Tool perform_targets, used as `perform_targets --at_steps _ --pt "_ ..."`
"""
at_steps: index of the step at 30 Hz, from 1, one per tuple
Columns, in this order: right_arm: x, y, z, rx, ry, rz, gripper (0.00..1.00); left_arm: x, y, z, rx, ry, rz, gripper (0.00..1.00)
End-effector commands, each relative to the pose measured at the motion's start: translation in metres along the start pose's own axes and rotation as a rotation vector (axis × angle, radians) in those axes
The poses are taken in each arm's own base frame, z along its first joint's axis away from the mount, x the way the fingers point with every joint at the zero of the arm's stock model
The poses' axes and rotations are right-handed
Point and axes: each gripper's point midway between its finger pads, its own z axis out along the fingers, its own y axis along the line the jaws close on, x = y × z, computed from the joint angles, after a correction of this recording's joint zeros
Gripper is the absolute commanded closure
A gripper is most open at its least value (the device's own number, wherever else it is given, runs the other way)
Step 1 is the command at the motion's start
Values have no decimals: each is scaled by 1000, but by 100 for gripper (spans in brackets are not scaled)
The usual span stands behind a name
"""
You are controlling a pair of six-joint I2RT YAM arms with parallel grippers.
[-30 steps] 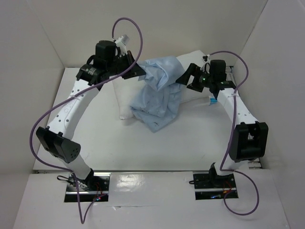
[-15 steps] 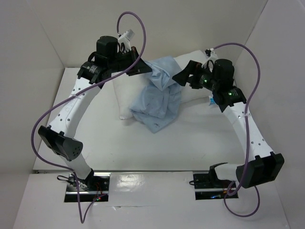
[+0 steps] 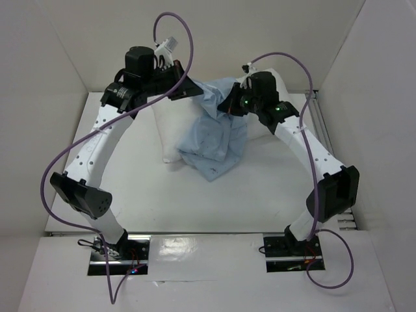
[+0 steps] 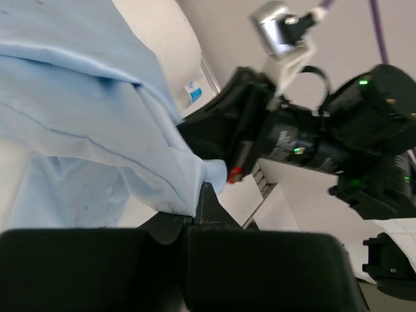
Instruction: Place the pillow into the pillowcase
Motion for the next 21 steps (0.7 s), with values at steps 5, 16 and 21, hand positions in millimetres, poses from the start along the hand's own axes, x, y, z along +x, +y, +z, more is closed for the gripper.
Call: perform_targets --at_steps 5,16,21 --pt "-173 83 -93 -94 -461 -210 100 -78 -37 -91 86 -233 119 100" --pt "-185 83 -136 -52 -583 -212 100 -78 -69 -138 224 -260 167 100" --pt "-181 74 -125 -33 -560 -192 100 -74 -62 -128 241 -217 144 100"
